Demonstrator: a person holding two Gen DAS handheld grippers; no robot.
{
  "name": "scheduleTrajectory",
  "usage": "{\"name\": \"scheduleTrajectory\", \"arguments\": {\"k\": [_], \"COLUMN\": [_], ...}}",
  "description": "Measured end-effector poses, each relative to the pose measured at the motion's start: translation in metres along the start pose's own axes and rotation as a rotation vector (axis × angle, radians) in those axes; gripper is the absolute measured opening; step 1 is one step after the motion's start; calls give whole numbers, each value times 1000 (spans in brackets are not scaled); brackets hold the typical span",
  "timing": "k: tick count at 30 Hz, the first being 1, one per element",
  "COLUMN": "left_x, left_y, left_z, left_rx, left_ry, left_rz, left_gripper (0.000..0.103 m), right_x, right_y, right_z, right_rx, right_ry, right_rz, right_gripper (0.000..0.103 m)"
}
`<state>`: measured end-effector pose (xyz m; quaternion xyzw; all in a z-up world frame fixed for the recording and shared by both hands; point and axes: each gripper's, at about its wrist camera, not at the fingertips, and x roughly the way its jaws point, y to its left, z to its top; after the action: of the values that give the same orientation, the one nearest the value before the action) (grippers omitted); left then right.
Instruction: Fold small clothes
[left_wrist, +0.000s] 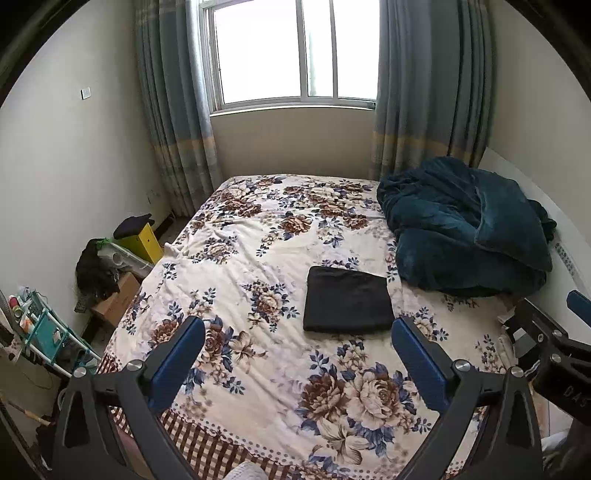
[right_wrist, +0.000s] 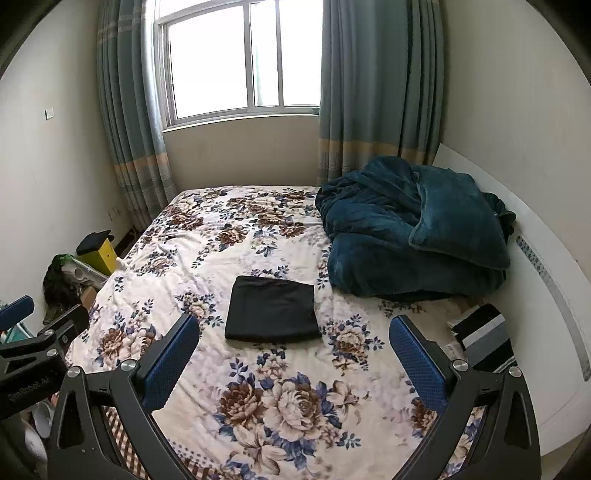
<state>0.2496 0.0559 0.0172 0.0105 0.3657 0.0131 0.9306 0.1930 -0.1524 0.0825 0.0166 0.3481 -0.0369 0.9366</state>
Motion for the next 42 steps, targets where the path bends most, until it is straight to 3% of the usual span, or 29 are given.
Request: {"name": "scheduleTrajectory", "arguments": {"k": [42], "left_x": [0], "left_y": [-4], "left_z": [7], "left_rx": [15], "left_ry": [-8], "left_rz": [-8], "left_gripper": [103], "right_x": [0], "right_y": [-2], "right_z": [-5], "right_rx": [14], "right_ry": [8], "right_rz": [-5], "right_gripper": [103]}}
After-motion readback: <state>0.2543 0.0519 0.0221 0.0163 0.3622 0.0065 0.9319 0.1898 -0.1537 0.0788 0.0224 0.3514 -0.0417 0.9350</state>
